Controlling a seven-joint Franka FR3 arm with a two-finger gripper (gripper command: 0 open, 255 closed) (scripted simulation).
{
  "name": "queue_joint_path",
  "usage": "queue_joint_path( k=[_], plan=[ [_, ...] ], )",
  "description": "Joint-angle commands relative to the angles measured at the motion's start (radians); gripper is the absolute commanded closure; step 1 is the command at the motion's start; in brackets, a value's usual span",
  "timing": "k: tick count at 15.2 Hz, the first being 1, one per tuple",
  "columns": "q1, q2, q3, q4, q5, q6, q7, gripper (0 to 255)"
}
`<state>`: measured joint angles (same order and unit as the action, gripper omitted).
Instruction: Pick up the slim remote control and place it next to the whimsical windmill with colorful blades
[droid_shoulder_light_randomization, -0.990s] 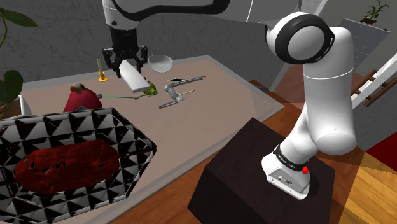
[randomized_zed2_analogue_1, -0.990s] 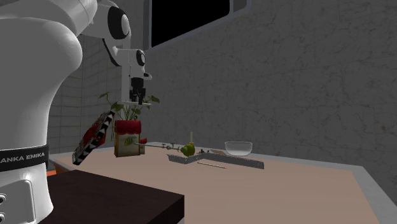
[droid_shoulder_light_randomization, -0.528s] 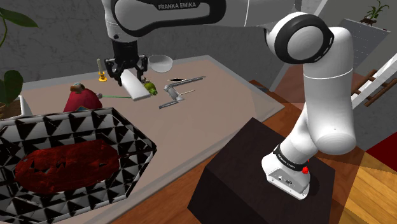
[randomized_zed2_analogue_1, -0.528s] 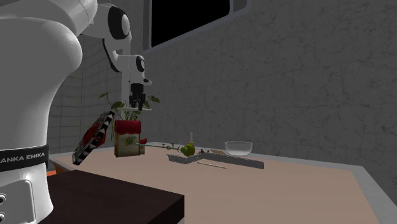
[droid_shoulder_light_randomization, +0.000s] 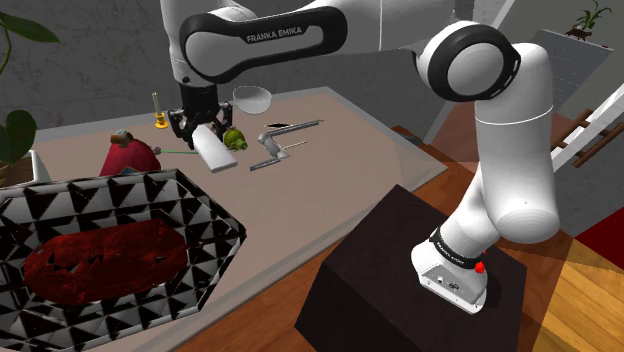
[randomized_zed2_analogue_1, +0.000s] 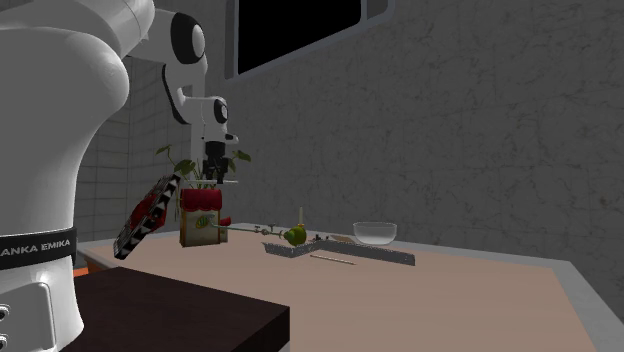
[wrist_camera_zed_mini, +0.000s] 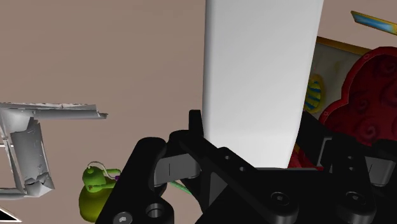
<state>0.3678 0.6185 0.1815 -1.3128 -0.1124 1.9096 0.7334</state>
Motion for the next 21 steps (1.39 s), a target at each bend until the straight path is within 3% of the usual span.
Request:
queue_joint_path(
  k=[1,21],
  plan=[
    [-0.001,0.005,-0.001,-0.021,-0.001,0.027,0.001,255],
    [0.003,0.115,-0.015,-0.116,-0.022,0.23,0.014,255]
  ],
)
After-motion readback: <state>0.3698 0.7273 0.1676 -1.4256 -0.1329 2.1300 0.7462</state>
